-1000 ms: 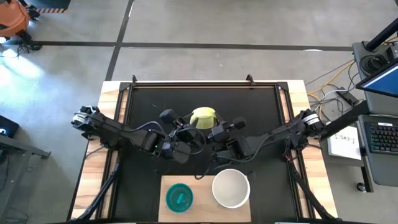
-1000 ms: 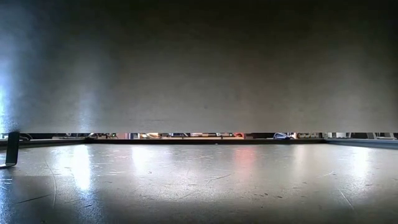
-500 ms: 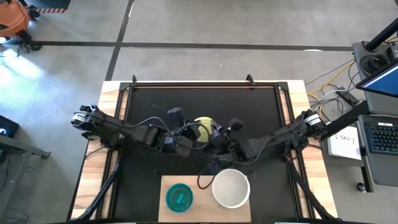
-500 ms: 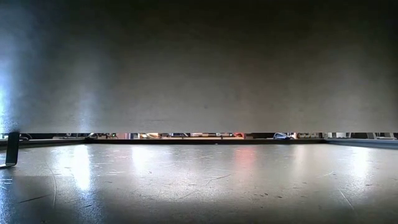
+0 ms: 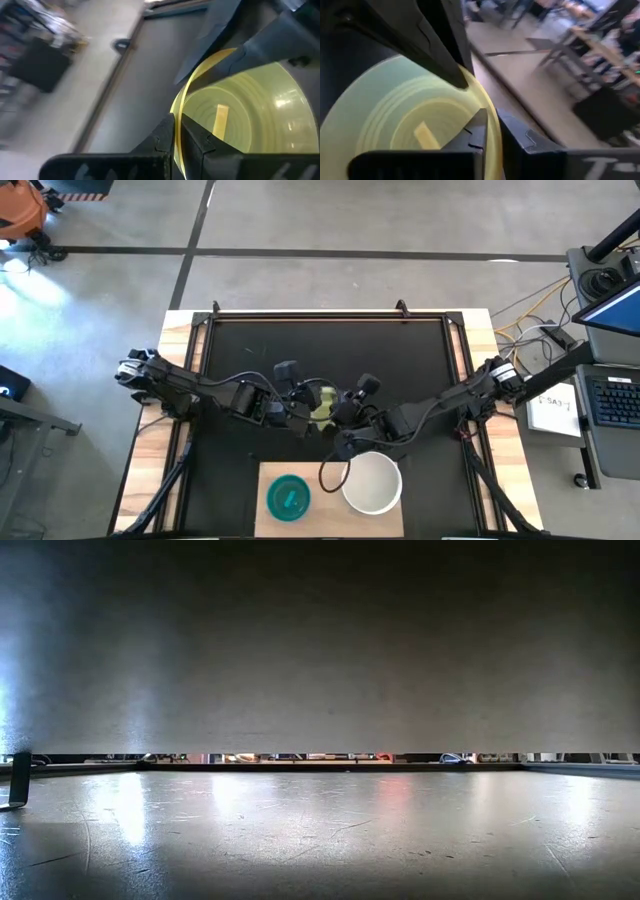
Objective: Place and stack bowls onto a shelf
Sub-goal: Stack the yellow bowl on top of the light blue bowl on the shelf
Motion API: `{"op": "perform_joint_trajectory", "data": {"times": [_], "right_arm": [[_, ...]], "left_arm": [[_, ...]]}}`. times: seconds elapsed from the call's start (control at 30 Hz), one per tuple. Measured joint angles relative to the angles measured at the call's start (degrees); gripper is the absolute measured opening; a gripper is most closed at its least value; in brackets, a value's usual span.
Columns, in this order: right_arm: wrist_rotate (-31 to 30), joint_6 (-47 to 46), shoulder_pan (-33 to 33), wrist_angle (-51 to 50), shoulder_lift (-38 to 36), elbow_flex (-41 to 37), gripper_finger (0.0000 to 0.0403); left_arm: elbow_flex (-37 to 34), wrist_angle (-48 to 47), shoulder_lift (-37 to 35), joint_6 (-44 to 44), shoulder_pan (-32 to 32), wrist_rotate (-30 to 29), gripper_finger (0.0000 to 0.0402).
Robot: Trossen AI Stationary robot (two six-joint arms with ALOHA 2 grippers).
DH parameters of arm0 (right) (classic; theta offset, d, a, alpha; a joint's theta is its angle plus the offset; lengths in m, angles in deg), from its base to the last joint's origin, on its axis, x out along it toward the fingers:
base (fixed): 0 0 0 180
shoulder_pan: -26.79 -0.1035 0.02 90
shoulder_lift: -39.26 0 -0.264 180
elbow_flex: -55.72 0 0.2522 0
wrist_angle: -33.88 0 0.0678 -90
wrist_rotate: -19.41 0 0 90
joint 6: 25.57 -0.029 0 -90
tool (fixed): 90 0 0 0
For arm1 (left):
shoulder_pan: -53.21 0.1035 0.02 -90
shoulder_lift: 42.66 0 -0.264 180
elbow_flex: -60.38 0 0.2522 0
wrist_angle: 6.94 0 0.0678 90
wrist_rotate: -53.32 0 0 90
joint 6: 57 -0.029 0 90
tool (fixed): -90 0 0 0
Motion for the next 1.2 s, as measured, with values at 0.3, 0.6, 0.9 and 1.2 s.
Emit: {"op": "perform_joint_trajectory", "data": {"times": [0.3, 0.6, 0.9, 1.2], "right_arm": [[18.4, -1.14, 0.79, 1.1, -0.07, 0.85, 0.0094], [36.77, 0.27, 0.88, -4.66, -1.37, 7.66, 0.0173], [45.3, -7.11, -0.61, -32.17, -4.15, 18.16, 0.0189], [45.8, -8.98, -5.79, -43.06, -9.37, 17.31, 0.0173]], "left_arm": [[0.0, -5.22, 0.28, 8.31, 0.19, 16.26, 0.0], [0.0, -15.11, 0.33, 15.19, 0.07, 23.37, 0.0001], [-0.07, -16.05, -0.38, 22.65, -4.79, 34.67, 0.0001], [-0.09, -13.05, -0.69, 36.26, -16.09, 36.66, 0.0]]}}
